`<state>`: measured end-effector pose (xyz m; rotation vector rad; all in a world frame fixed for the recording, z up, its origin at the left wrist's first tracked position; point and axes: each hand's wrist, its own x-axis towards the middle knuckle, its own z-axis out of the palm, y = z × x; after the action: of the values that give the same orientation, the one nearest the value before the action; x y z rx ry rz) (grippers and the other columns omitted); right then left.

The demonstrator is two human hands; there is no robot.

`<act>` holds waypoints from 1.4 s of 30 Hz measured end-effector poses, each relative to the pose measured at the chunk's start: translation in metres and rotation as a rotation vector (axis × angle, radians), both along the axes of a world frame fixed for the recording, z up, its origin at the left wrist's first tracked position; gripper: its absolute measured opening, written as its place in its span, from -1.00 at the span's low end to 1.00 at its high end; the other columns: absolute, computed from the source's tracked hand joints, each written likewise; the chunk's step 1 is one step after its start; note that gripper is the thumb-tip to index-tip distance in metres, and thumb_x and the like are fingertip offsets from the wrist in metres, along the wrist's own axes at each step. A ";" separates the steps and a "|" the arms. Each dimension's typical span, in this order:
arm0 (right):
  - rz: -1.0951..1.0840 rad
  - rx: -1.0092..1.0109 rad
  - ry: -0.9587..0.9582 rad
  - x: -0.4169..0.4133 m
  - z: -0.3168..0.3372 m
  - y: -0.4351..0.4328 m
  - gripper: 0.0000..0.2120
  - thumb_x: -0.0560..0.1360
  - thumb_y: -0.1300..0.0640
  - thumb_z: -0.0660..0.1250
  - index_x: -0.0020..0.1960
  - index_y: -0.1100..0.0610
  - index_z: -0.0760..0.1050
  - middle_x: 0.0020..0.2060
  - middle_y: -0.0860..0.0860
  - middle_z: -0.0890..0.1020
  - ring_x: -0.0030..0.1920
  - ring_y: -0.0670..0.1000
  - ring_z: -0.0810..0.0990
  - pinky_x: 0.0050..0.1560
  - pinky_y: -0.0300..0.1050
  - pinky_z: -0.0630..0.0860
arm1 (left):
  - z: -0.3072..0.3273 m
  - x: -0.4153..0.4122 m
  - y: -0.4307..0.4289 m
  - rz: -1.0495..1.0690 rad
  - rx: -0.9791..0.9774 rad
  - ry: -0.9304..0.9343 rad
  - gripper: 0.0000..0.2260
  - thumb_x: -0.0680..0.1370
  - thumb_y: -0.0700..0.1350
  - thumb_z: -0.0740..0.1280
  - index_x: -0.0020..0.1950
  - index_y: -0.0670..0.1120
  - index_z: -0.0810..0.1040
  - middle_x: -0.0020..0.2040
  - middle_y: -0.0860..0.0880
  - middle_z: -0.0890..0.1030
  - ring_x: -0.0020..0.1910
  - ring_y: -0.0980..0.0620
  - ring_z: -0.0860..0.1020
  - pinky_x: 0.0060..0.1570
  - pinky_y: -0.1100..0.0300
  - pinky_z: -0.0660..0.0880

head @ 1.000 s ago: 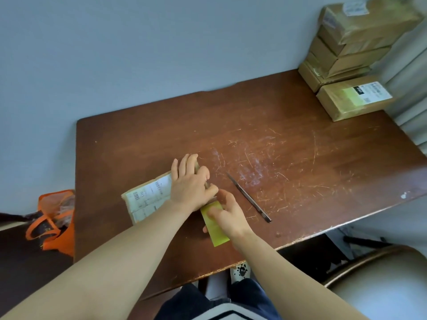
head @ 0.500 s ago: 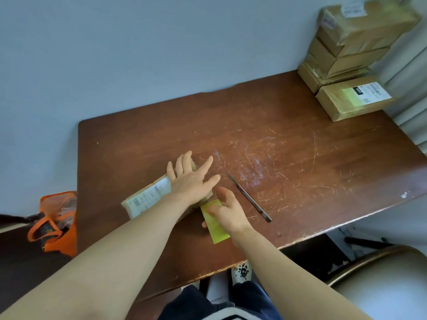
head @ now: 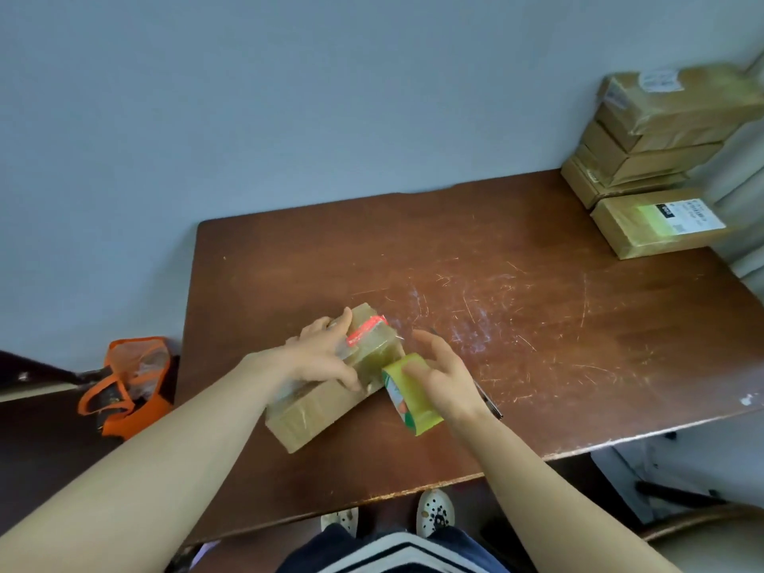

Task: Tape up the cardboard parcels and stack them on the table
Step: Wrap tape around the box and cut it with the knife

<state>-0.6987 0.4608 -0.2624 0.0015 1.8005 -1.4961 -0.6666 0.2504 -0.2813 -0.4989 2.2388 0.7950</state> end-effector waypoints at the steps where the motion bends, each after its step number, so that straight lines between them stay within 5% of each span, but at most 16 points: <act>1: 0.025 -0.025 0.031 -0.003 0.009 0.002 -0.58 0.55 0.27 0.21 0.36 -0.02 0.31 0.10 0.05 0.51 -0.48 -0.05 0.61 -0.47 -0.24 0.51 | 0.006 0.001 -0.008 0.079 0.147 -0.047 0.07 0.24 0.12 0.51 0.54 0.22 -0.15 0.57 0.02 -0.06 0.54 -0.09 -0.04 0.45 -0.06 0.03; 5: 0.074 -0.085 0.080 -0.015 0.035 -0.020 -0.62 0.52 0.28 0.29 0.28 0.01 0.37 0.13 0.06 0.54 -0.26 0.01 0.69 -0.28 -0.14 0.61 | 0.029 0.009 -0.029 0.212 0.377 -0.009 -0.32 0.34 -0.05 0.52 0.42 0.18 0.37 0.26 0.01 0.57 0.19 0.03 0.56 0.24 0.05 0.47; 7: 0.059 -0.035 0.149 -0.025 0.040 -0.043 -0.69 0.52 0.20 0.32 0.24 0.04 0.42 0.18 0.04 0.54 0.00 0.09 0.64 0.04 0.05 0.60 | 0.030 0.006 -0.028 0.207 0.199 0.195 -0.31 0.41 -0.12 0.47 0.49 0.09 0.29 0.35 0.03 0.49 0.29 0.07 0.47 0.27 0.21 0.37; 9: 0.061 -0.005 0.206 -0.036 0.048 -0.067 -0.75 0.53 0.13 0.33 0.20 0.11 0.46 0.18 0.08 0.55 0.10 0.14 0.59 0.17 0.13 0.53 | 0.032 0.004 -0.018 0.129 -0.067 0.375 -0.18 0.40 -0.02 0.41 0.56 0.04 0.06 0.37 0.06 0.43 0.41 0.01 0.33 0.39 0.15 0.20; 12: 0.122 0.038 0.246 -0.046 0.059 -0.090 -0.74 0.55 0.03 0.30 0.18 0.13 0.45 0.11 0.12 0.60 0.02 0.19 0.64 0.14 0.16 0.53 | 0.017 0.007 -0.001 -0.097 -0.432 0.384 0.10 0.28 0.30 0.41 0.56 -0.06 -0.17 0.45 0.01 0.29 0.46 -0.03 0.21 0.45 -0.02 0.04; 16: 0.159 0.061 0.343 -0.037 0.057 -0.080 -0.86 0.53 0.07 0.29 0.09 0.00 0.48 0.04 -0.02 0.58 -0.02 0.05 0.61 0.05 -0.06 0.54 | -0.005 0.006 0.001 -0.093 -0.648 0.457 -0.07 0.43 0.35 0.24 0.56 -0.07 -0.17 0.46 -0.01 0.23 0.41 -0.04 0.23 0.31 -0.01 0.19; 21: 0.056 0.039 0.238 0.002 0.021 -0.044 -0.90 0.54 0.05 0.31 -0.09 0.01 0.39 -0.16 0.05 0.60 -0.48 0.04 0.63 -0.50 -0.15 0.53 | -0.009 0.003 0.000 -0.120 -0.567 0.467 -0.08 0.45 0.32 0.26 0.56 -0.07 -0.18 0.47 -0.02 0.20 0.41 -0.05 0.20 0.32 -0.03 0.16; 24: 0.062 0.077 0.108 0.008 0.001 -0.044 -0.83 0.55 0.05 0.32 -0.09 0.02 0.32 -0.07 0.13 0.57 -0.50 0.06 0.60 -0.47 -0.09 0.57 | -0.003 0.000 -0.002 -0.152 -0.546 0.406 -0.08 0.48 0.14 0.35 0.55 -0.08 -0.24 0.51 -0.05 0.12 0.45 -0.07 0.13 0.36 -0.05 0.13; 28: 0.072 0.054 0.060 -0.003 -0.006 -0.055 -0.80 0.55 0.11 0.32 -0.11 0.04 0.28 -0.13 0.15 0.58 -0.51 0.09 0.59 -0.45 -0.06 0.57 | 0.002 0.004 -0.001 -0.318 -0.575 0.499 0.03 0.44 -0.03 0.40 0.48 0.07 -0.44 0.52 0.01 -0.39 0.51 -0.01 -0.33 0.42 -0.23 -0.18; 30: 0.082 0.051 0.066 -0.006 -0.008 -0.057 -0.80 0.54 0.12 0.32 -0.12 0.05 0.28 -0.14 0.16 0.58 -0.51 0.10 0.59 -0.46 -0.07 0.57 | -0.003 0.005 0.001 -0.475 -0.618 0.548 -0.07 0.50 -0.12 0.33 0.50 0.08 -0.39 0.48 0.06 -0.45 0.51 0.02 -0.34 0.41 -0.25 -0.23; 32: 0.095 0.048 0.070 -0.006 -0.009 -0.056 -0.79 0.54 0.12 0.32 -0.12 0.04 0.27 -0.11 0.18 0.57 -0.51 0.11 0.58 -0.47 -0.09 0.54 | -0.003 0.003 0.001 -0.495 -0.610 0.507 -0.16 0.53 -0.21 0.26 0.53 0.10 -0.31 0.51 0.09 -0.40 0.53 0.05 -0.27 0.44 -0.23 -0.13; 35: 0.117 -0.002 0.029 -0.006 -0.007 -0.054 -0.79 0.55 0.13 0.31 -0.09 0.08 0.26 -0.13 0.17 0.55 -0.47 0.14 0.58 -0.40 -0.04 0.57 | 0.000 -0.001 0.001 -0.452 -0.518 0.432 -0.24 0.57 -0.07 0.26 0.53 0.20 -0.24 0.54 0.07 -0.31 0.53 0.01 -0.25 0.44 -0.16 -0.03; 38: 0.108 -0.110 -0.056 -0.007 0.003 -0.044 -0.87 0.54 0.21 0.30 0.00 0.11 0.34 -0.07 0.18 0.57 -0.41 0.17 0.60 -0.33 -0.01 0.56 | 0.012 -0.008 -0.004 -0.317 -0.387 0.387 -0.26 0.53 -0.09 0.32 0.51 0.32 -0.07 0.47 -0.03 0.01 0.44 -0.09 0.06 0.39 0.00 0.08; 42: 0.149 -0.272 0.060 -0.019 0.018 -0.022 -0.51 0.35 0.28 0.35 0.22 -0.07 0.43 -0.06 0.08 0.63 -0.22 -0.01 0.66 -0.29 -0.20 0.55 | 0.022 -0.011 -0.017 -0.031 0.181 0.192 -0.26 0.43 -0.15 0.48 0.51 0.12 0.22 0.32 0.04 0.39 0.28 0.06 0.38 0.31 0.19 0.32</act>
<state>-0.7178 0.4392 -0.2440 -0.3077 1.5924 -1.6343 -0.6776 0.2335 -0.2592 -0.3121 2.3132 1.0562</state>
